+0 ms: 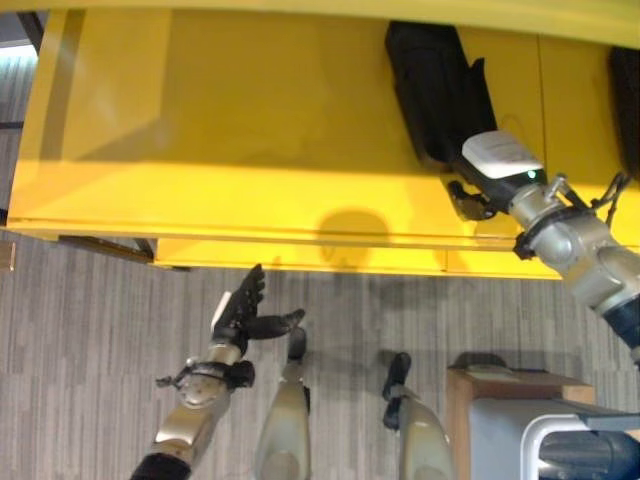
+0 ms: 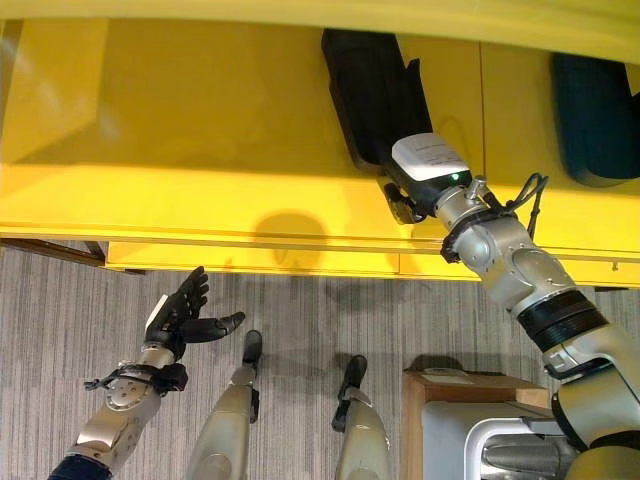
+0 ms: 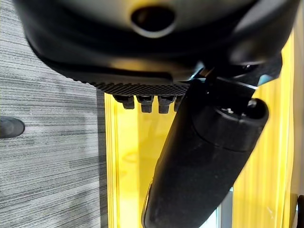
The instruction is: Move parts from the plastic box to the shelf.
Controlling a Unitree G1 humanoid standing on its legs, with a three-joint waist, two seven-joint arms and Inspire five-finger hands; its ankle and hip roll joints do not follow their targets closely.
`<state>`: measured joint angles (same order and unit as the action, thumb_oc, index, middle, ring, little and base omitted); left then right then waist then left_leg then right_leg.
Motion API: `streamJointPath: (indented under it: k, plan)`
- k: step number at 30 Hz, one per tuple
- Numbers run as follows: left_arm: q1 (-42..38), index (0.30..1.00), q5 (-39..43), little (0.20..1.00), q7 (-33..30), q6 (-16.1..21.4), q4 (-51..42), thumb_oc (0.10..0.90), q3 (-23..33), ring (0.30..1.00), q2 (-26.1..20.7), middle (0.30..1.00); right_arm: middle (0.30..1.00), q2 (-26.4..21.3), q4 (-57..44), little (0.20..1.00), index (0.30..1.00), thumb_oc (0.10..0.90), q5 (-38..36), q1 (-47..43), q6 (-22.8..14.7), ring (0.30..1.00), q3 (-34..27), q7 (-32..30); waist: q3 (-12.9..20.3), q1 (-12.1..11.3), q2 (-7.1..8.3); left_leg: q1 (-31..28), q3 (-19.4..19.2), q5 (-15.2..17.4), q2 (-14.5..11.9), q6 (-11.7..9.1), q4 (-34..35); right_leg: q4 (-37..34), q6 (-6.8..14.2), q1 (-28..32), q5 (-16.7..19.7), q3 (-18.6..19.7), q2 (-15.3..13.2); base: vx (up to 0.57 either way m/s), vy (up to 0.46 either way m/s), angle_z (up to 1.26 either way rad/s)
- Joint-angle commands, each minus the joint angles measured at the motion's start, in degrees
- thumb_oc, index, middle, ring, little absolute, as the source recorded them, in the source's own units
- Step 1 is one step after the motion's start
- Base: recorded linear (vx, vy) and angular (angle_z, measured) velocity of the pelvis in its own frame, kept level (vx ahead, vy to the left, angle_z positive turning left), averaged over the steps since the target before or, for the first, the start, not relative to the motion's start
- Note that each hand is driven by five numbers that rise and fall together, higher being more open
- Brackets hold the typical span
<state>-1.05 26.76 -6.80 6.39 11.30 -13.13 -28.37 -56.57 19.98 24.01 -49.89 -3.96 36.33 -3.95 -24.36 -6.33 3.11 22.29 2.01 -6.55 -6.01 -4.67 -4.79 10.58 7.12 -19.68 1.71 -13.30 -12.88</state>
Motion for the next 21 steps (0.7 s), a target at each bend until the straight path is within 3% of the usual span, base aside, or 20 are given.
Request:
streamJointPath:
  k: [1,15,21]
  plan:
    - [1.31,1.000,0.93,1.000,0.38,4.89,-5.26,0.900,2.31,1.000,-2.45,1.000,1.000,-2.33,-1.94,1.000,1.000,0.900,-1.23,-2.21,-0.18,1.000,1.48,-1.14,2.38,-0.42,1.71,-0.13,0.47,3.34,-3.38,-0.40,-3.51,-0.75,1.03,-0.01,3.24,2.40,-2.30,0.00,0.000,0.00]
    - [1.43,1.000,0.97,1.000,0.33,4.77,-5.59,0.900,2.59,1.000,-2.65,1.000,1.000,-1.21,-4.35,1.000,1.000,0.900,-3.68,0.09,-0.34,1.000,-1.18,-1.17,2.56,-0.28,2.18,-0.05,0.55,3.43,-3.37,-0.32,-3.69,-0.80,1.05,0.08,3.25,2.45,-2.09,0.00,0.000,0.00]
    - [1.33,1.000,0.74,1.000,-0.05,4.64,-5.40,0.900,2.83,1.000,-2.54,1.000,1.000,1.38,-7.06,1.000,1.000,0.900,-10.21,3.06,-1.08,1.000,-5.00,-1.58,2.70,-0.05,2.45,-0.01,0.64,3.58,-3.35,-0.26,-3.91,-0.76,1.07,0.11,3.27,2.53,-2.10,0.00,0.000,0.00]
